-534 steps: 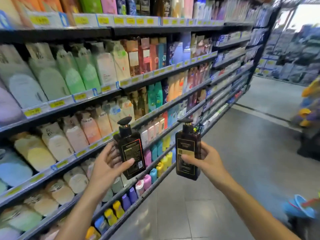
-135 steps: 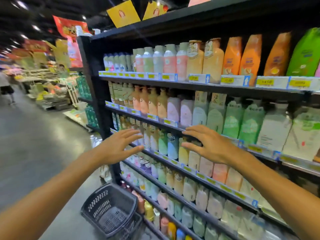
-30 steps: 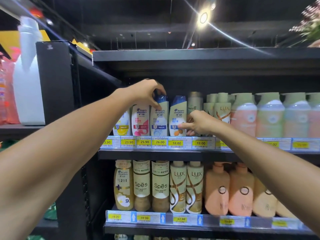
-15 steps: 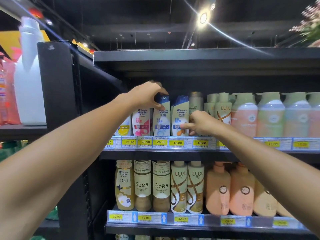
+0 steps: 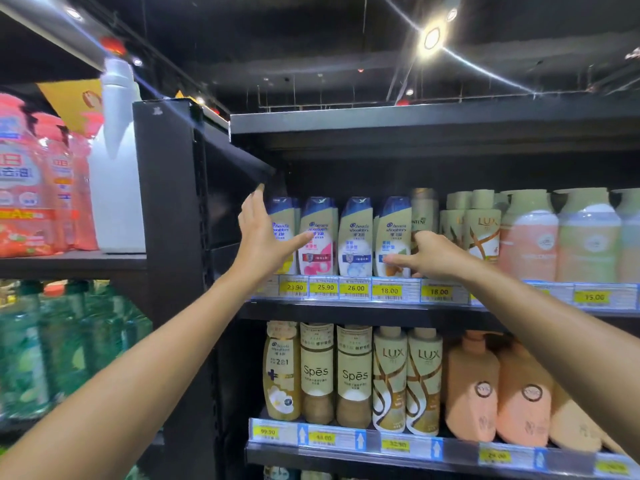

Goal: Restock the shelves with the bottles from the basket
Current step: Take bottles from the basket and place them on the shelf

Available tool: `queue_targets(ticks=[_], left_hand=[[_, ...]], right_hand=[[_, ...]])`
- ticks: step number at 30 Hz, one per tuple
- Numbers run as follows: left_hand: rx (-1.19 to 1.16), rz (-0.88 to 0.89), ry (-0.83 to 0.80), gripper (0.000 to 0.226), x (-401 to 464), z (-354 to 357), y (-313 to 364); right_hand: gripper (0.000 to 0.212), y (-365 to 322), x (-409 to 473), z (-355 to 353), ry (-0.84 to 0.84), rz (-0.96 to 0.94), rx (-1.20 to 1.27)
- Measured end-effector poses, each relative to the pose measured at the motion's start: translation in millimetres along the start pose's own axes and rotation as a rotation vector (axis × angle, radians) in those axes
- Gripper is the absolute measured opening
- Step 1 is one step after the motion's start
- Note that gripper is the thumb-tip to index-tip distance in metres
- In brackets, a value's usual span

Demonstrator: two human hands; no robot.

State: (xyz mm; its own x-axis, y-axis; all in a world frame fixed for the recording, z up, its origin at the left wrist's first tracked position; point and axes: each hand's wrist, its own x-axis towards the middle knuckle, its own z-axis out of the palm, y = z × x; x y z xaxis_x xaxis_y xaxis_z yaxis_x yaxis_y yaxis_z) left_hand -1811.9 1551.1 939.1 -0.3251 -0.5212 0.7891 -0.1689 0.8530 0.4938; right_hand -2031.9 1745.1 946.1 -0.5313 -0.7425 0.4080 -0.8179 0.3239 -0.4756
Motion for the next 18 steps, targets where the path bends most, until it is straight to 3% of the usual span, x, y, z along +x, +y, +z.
queue_targets(ticks=[2,6,10,14,18], left_hand=[[-0.085,-0.153,-0.096,0.127,-2.0,-2.6,-8.2],[-0.155,-0.345,-0.247,0.133,6.0,-2.6,-21.8],[-0.151,-0.370,-0.375,0.111,20.8,-5.5,-30.6],[-0.219,-0.385,-0.470,0.108,40.7,-3.0,-50.7],[-0.312,-0.395,-0.519,0.067,32.8,-6.9,-35.8]], right_hand=[[0.033,-3.4,-3.9,-0.2,0.000,-0.020,0.018],[0.037,-3.3,2.3,2.0,-0.044,-0.027,0.085],[0.047,-4.2,6.4,2.3,-0.084,-0.008,0.106],[0.055,-7.1,7.3,2.7,-0.104,0.048,0.088],[0.068,-6.4,11.7,3.2,-0.108,0.090,0.070]])
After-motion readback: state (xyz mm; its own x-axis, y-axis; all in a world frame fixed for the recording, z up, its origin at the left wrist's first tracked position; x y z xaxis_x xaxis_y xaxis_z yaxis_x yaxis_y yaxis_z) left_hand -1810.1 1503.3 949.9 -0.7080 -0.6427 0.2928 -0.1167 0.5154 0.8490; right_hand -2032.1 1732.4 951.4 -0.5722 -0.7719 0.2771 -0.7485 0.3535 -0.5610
